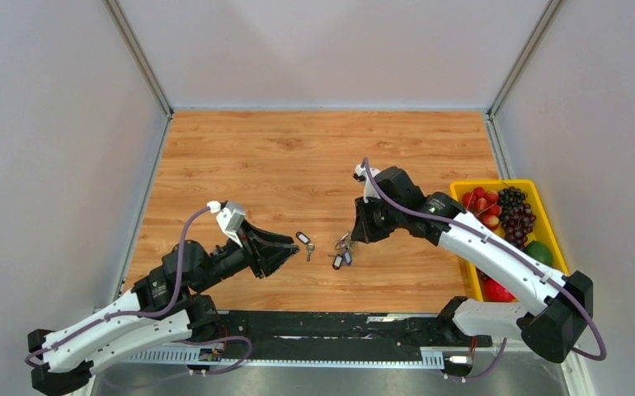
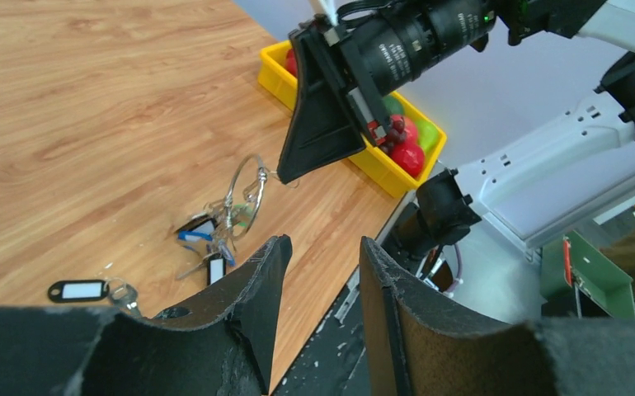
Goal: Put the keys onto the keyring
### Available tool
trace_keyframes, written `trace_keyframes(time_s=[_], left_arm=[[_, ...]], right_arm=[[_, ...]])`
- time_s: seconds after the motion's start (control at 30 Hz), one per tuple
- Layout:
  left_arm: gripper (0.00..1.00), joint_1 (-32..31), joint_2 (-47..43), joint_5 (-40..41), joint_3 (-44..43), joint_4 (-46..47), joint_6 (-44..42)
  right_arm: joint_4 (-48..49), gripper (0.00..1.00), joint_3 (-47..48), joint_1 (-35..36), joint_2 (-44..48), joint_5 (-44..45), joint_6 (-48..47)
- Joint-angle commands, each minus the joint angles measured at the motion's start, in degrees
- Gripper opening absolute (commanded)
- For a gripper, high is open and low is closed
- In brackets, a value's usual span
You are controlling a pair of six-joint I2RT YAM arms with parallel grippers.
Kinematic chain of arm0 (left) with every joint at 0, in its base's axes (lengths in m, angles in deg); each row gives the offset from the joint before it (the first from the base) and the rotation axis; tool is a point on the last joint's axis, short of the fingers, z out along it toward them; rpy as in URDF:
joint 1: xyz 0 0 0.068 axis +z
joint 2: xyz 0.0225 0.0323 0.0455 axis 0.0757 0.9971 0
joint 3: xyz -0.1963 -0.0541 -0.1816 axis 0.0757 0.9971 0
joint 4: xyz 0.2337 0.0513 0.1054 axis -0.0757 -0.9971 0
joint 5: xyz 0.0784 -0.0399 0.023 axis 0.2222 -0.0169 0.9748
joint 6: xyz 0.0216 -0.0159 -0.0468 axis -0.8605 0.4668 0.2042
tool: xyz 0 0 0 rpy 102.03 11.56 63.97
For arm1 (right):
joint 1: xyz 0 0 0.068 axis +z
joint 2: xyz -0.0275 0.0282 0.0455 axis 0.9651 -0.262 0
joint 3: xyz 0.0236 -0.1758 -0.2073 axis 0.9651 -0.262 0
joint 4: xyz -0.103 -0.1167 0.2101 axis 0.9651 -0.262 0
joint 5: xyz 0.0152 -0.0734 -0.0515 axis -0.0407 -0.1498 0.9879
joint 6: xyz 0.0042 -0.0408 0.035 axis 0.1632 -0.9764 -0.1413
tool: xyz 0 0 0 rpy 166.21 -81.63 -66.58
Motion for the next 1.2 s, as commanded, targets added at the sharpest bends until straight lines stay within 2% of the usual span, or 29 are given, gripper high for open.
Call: trace_keyframes(time_s=[0.0, 0.07, 0.1, 0.17, 0.23, 0.3, 0.37, 0.4, 0.47, 0.53, 0.57, 0.67, 0.97, 1.17], left_arm=[[0.46, 0.13, 1.59, -4.04, -0.73, 5.71, -1.2], [0.46, 0.13, 1.18, -4.05, -0.4, 6.1, -0.93], [0.46, 0.13, 0.96, -4.05, -0.11, 6.15, -0.83], [0.46, 0.1, 0.21, -4.05, 0.13, 5.93, -0.61], [0.46, 0.12, -0.45, -3.73, 0.2, 5.36, -0.49], [0.47, 0.12, -1.17, -3.58, -0.16, 3.99, -0.51], [0.46, 0.12, -1.64, -3.68, -0.67, 2.82, -0.6], [0.46, 0.12, -1.81, -3.69, -0.8, 2.45, -0.57], [0.46, 0.12, -2.56, -3.46, -0.75, 1.59, -0.62], [0.46, 0.12, -3.55, -2.85, -0.31, 1.13, -0.58], [0.47, 0.12, -4.02, -2.66, -0.18, 1.0, -0.67], [0.47, 0.12, -4.42, -2.31, -0.2, 0.84, -0.99], [0.47, 0.12, -2.12, -2.68, 1.72, 4.35, -2.6], [0.57, 0.08, 0.58, -3.51, 2.02, 6.94, -5.23]], right_arm=[[-6.52, 0.0, 3.63, 1.14, -2.58, 3.62, -3.67], [-8.93, 0.0, 5.32, 1.16, -4.43, 15.91, -2.79], [-8.98, 0.0, 5.97, 1.19, -5.2, 16.91, -2.3], [-5.29, 0.0, 6.05, 4.84, -6.94, 8.11, -3.08], [-4.56, 0.0, 7.67, 12.8, -11.89, 6.52, -4.83], [-7.53, 0.0, 9.04, 15.26, -16.24, 13.28, -4.8], [-9.93, 0.0, 7.98, 13.26, -18.26, 26.73, -2.95], [-10.02, 0.0, 7.13, 11.03, -18.11, 29.35, -2.22], [-6.92, 0.0, 5.35, 7.88, -15.77, 26.95, -1.29], [-2.51, 0.0, 4.46, 8.97, -13.8, 17.67, -2.61], [-1.76, 0.0, 4.7, 10.29, -13.84, 16.17, -2.96], [-4.4, 0.0, 5.79, 11.09, -14.09, 22.6, -1.93], [-4.92, 0.0, 8.43, 10.28, -10.86, 10.47, -1.93], [-9.94, 0.0, 14.37, 10.22, -10.12, 6.5, -1.93]])
